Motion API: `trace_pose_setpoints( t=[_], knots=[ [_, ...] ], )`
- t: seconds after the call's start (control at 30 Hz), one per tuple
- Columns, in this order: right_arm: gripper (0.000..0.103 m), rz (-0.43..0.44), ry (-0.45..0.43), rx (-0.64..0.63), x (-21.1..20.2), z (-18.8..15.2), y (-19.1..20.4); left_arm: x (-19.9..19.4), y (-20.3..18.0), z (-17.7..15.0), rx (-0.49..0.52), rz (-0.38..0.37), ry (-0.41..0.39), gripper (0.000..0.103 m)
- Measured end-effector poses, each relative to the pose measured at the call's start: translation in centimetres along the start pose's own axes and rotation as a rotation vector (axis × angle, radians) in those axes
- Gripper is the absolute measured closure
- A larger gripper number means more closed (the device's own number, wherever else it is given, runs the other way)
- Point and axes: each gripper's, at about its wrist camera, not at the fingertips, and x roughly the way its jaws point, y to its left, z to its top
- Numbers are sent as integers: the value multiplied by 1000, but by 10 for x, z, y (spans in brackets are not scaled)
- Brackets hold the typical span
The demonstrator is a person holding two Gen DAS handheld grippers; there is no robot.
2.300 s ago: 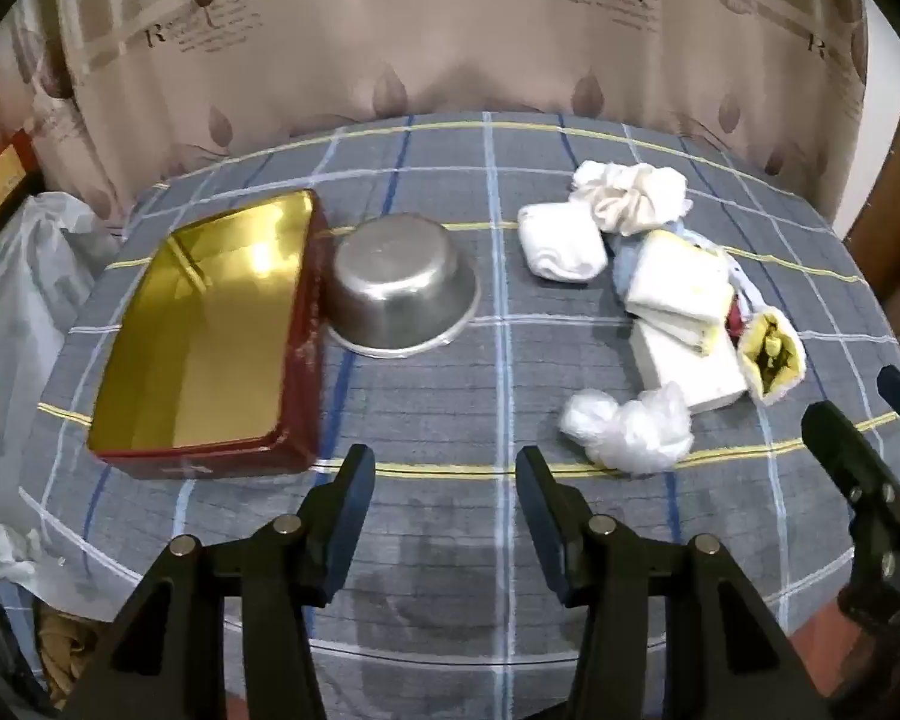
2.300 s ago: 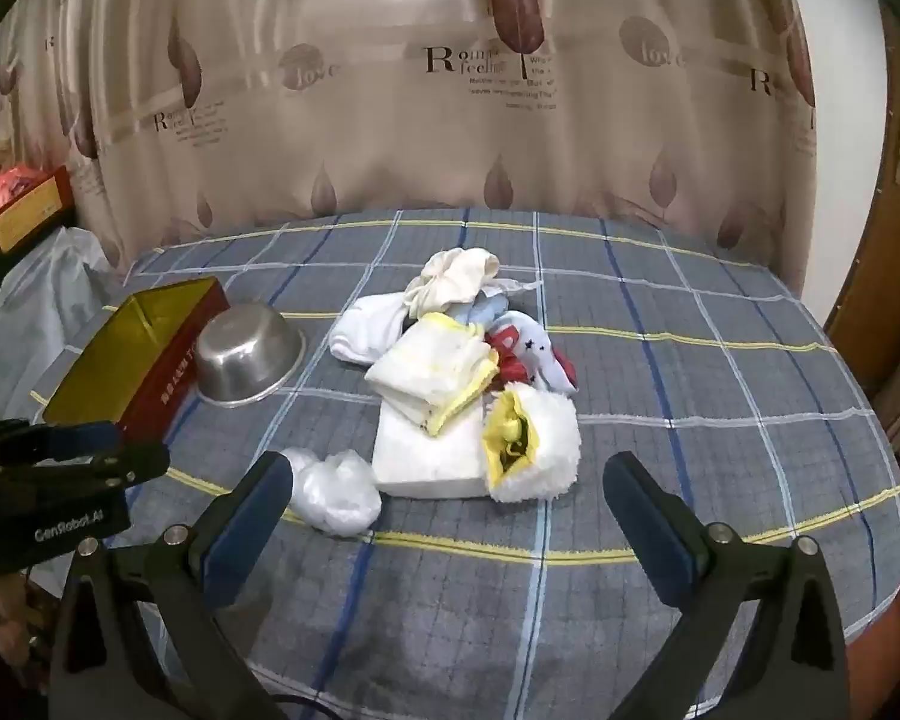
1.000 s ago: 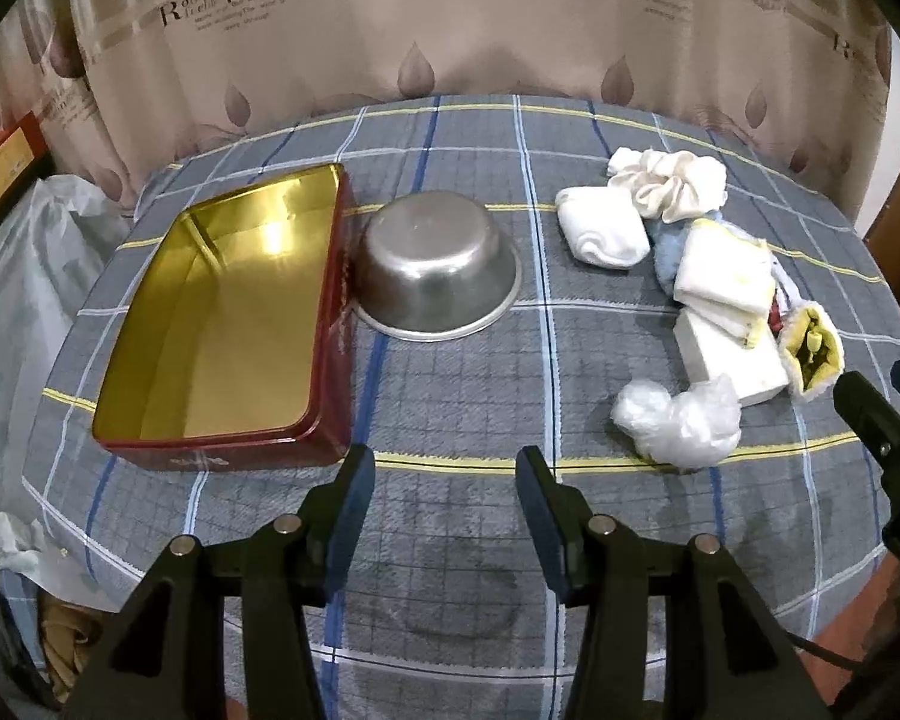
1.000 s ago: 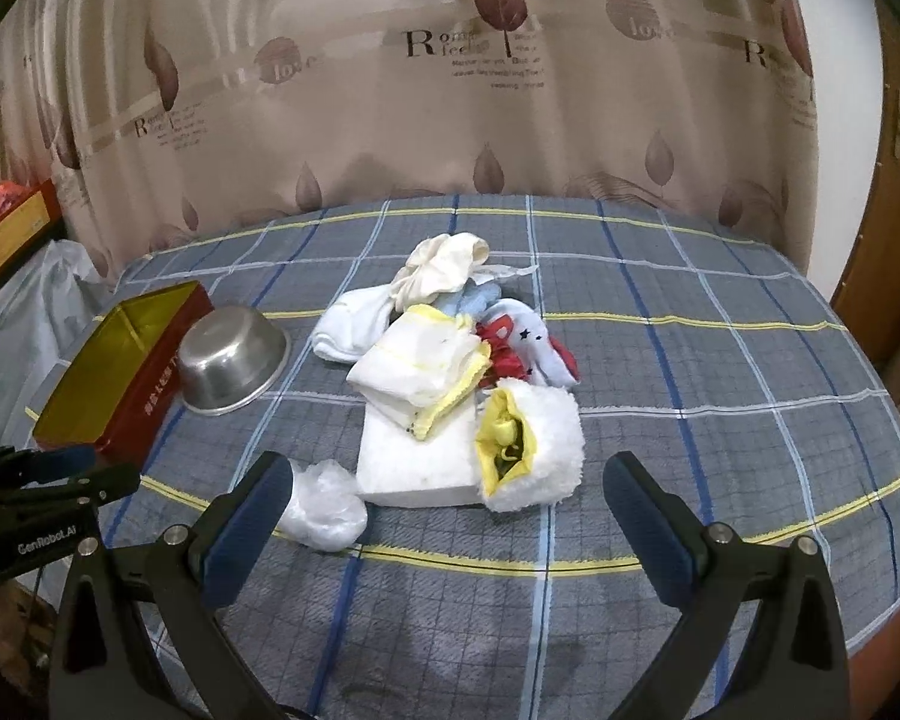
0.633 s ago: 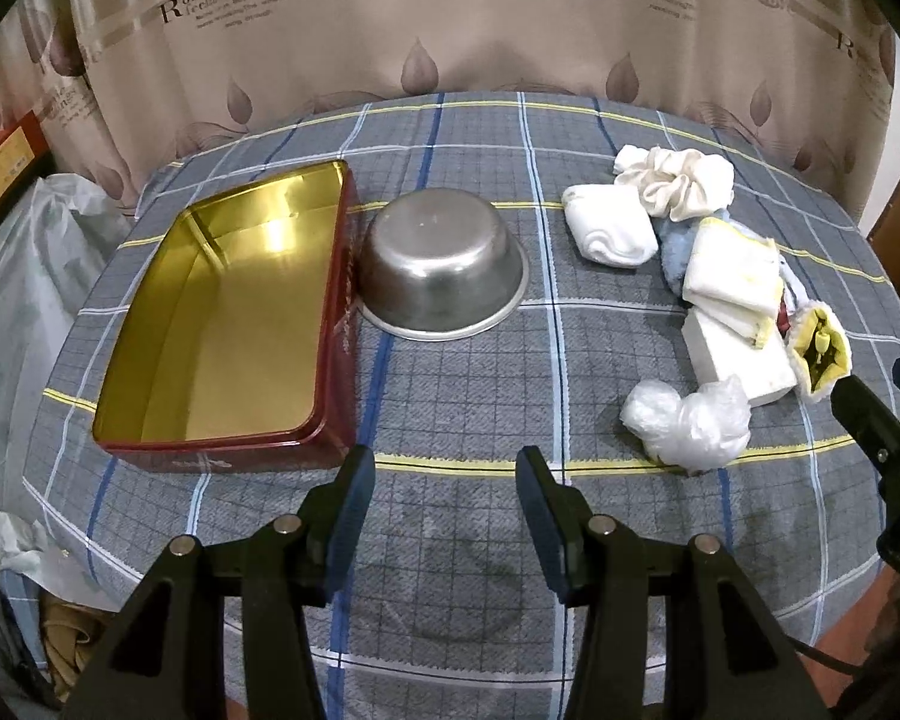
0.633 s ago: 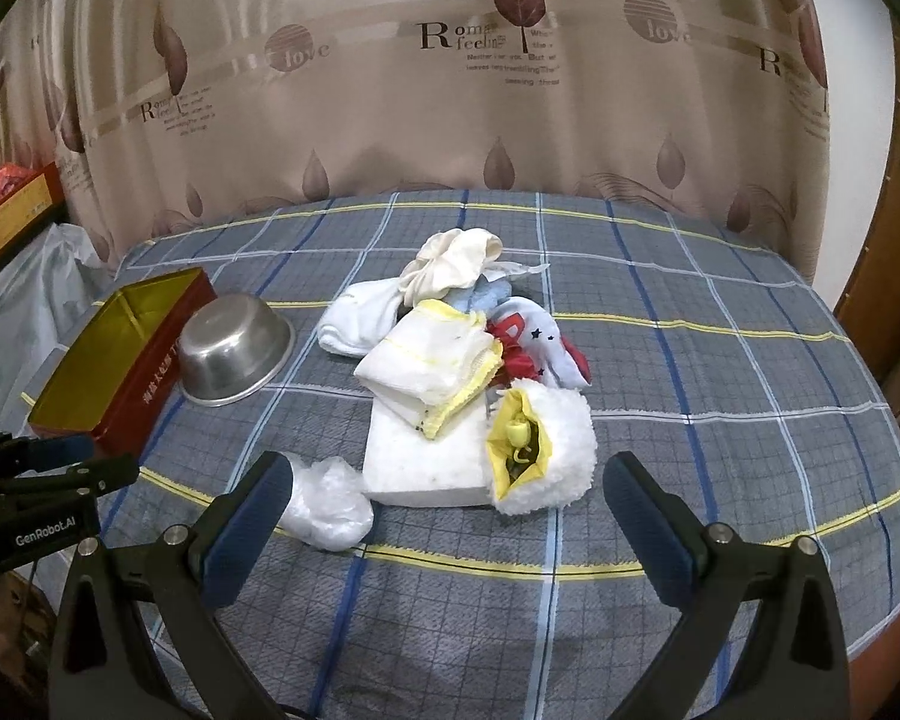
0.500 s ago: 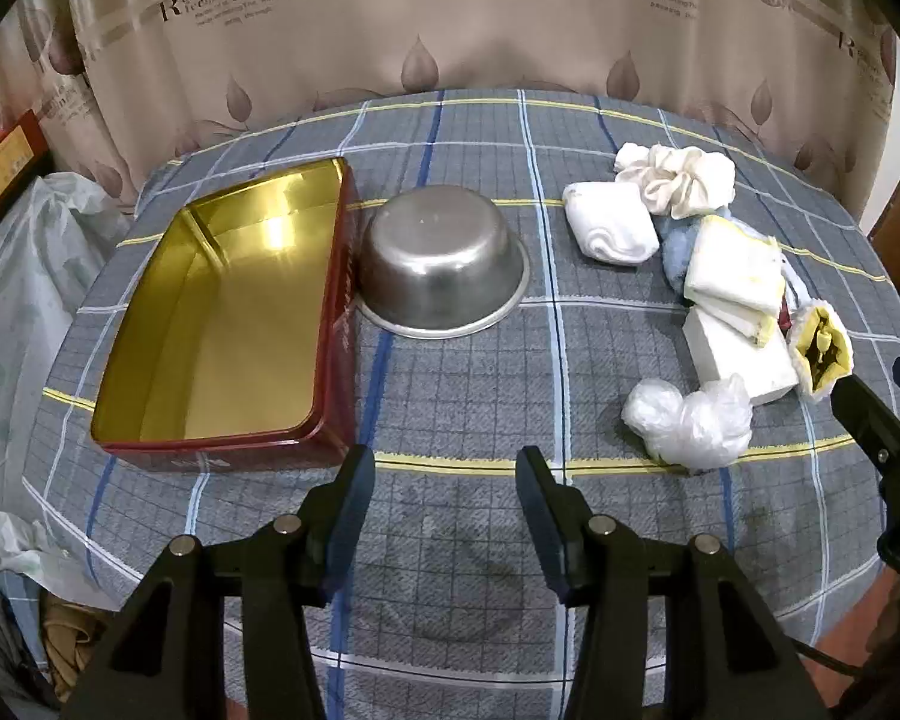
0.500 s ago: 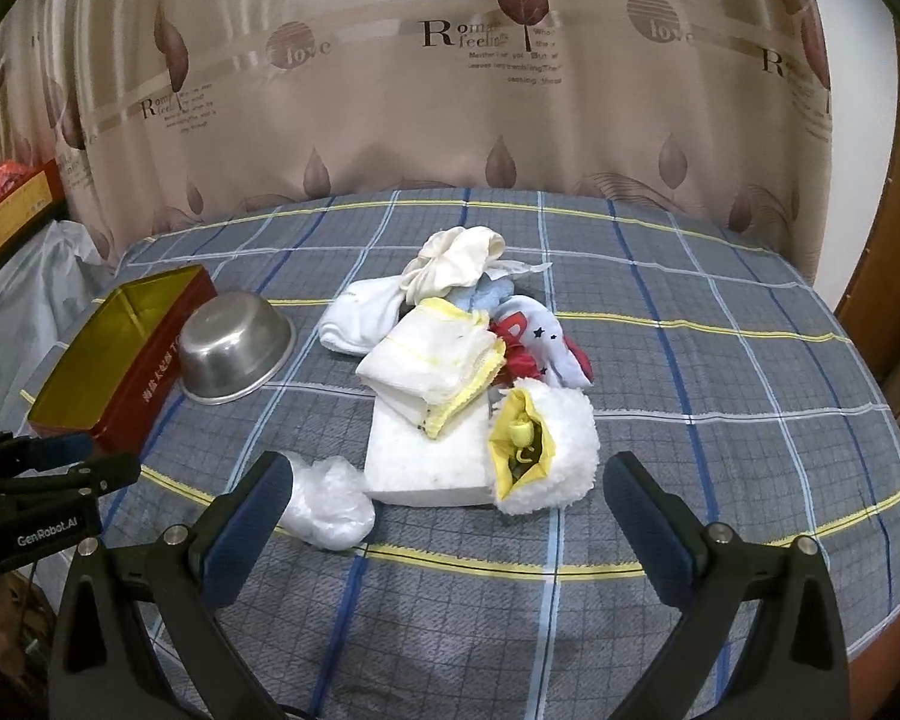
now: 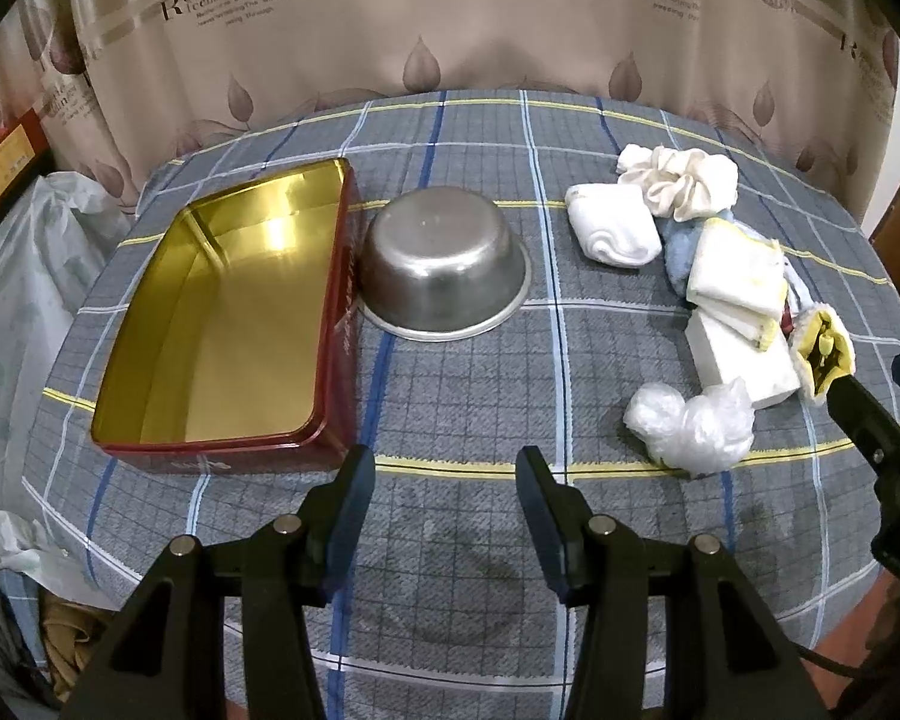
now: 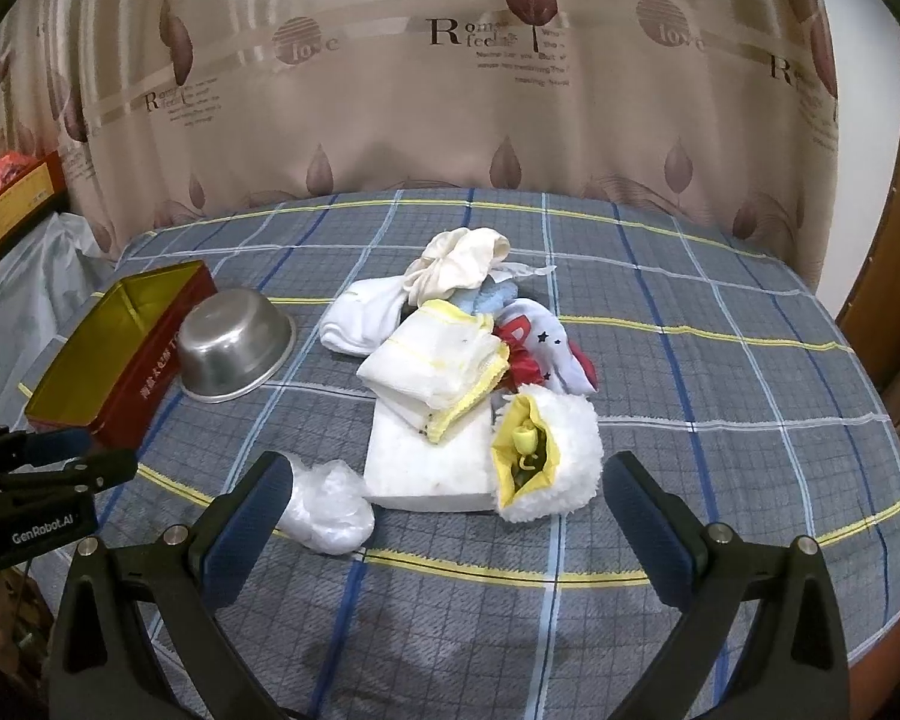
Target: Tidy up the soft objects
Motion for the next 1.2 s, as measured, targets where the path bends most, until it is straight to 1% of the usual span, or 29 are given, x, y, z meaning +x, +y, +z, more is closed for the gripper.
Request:
trace_pose_setpoints(
  t=[0.47, 0.67, 0.7, 0.73, 0.87, 0.93, 1.0, 1.2],
  knots=[
    [0, 22, 10, -2, 3, -4, -1, 2, -1, -1, 9, 11, 9, 53],
    [1, -10, 6, -16, 3, -3, -2, 3, -4, -2, 23, 13, 9, 53],
    [4, -13, 6, -16, 3, -4, -3, 3, -4, -2, 25, 14, 8, 53],
    [9, -13, 8, -18, 3, -4, -4, 3, -4, -2, 26, 14, 7, 53],
    [17, -30, 27, -28, 7, -6, -12, 4, -6, -2, 30, 12, 11, 53],
    [29, -38, 38, -24, 10, -8, -18, 4, -8, -2, 37, 12, 12, 53],
    [35, -44, 52, -22, 13, -9, -23, 6, -10, -2, 43, 9, 16, 53],
    [35, -49, 72, 20, 28, -7, -41, 13, -16, -1, 65, 4, 28, 53]
  ],
)
